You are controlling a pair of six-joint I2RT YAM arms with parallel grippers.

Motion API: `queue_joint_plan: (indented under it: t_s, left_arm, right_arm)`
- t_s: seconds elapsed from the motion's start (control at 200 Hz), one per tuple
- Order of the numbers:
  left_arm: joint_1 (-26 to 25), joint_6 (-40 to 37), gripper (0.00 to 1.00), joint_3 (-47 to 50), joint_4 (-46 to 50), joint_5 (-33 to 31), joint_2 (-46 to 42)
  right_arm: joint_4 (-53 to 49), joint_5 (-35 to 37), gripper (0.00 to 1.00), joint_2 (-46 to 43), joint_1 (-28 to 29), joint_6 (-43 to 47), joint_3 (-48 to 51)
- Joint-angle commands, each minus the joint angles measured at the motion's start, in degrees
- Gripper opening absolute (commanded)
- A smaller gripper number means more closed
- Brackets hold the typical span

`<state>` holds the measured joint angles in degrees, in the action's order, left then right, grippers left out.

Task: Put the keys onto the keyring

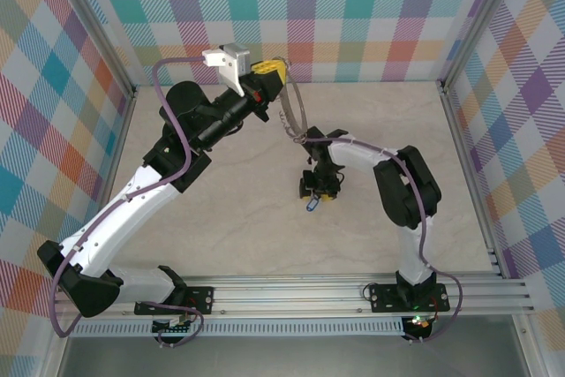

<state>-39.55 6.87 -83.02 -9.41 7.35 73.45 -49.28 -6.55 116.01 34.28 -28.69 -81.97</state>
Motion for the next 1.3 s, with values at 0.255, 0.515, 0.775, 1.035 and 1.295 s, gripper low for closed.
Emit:
queue_joint_plan:
  t_s: [0.255,0.515,0.775,1.035,1.295]
  left_arm:
    - [0.64,0.46,0.00,-1.35,-3.68,-0.75,-1.08]
    - [0.62,0.29,0.00,-0.82,-3.69,-0.76,-1.58]
    - [0.79,0.09,0.00,-0.21,-3.44,-0.81,-2.52]
    - [1.01,0.24,0.00,0.32,-3.34,-0.73,-3.58]
    - [1.05,0.25,0.00,0.68,-3.16,-0.88,-4.37]
  right_arm:
    - [0.82,-0.53,0.52,3.34,-0.19,0.85,-9.65]
    - [2.85,1.80,0.50,-0.58,0.12,-1.20,-2.51]
    - [1.45,6.85,0.50,-0.61,3.26,6.05,-4.77]
    - [-0.24,10.41,0.48,1.12,4.94,12.80,-8.13]
    - [-2.18,13.30,0.46,3.85,5.88,18.04,-11.79]
